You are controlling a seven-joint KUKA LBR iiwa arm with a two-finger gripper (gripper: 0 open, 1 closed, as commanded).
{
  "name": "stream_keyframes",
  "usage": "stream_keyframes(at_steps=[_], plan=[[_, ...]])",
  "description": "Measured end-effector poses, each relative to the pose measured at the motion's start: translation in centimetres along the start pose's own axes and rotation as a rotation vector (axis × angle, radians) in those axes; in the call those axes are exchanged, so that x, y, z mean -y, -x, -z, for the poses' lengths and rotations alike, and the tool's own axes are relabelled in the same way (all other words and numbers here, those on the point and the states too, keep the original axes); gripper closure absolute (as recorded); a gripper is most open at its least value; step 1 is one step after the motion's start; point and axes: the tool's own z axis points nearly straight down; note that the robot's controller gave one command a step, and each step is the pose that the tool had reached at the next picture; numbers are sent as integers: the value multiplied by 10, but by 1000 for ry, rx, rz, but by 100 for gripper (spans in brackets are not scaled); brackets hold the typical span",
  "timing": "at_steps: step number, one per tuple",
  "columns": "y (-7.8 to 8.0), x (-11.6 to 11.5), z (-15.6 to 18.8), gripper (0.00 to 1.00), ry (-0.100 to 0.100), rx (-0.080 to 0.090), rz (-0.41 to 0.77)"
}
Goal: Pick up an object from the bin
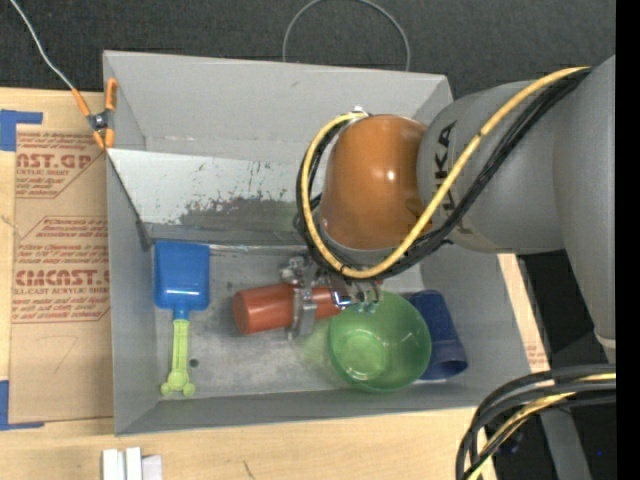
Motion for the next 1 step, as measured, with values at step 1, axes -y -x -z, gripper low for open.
stream_keyframes(at_steps=[1], plan=[[-5, -1, 77, 100, -1, -1, 29]])
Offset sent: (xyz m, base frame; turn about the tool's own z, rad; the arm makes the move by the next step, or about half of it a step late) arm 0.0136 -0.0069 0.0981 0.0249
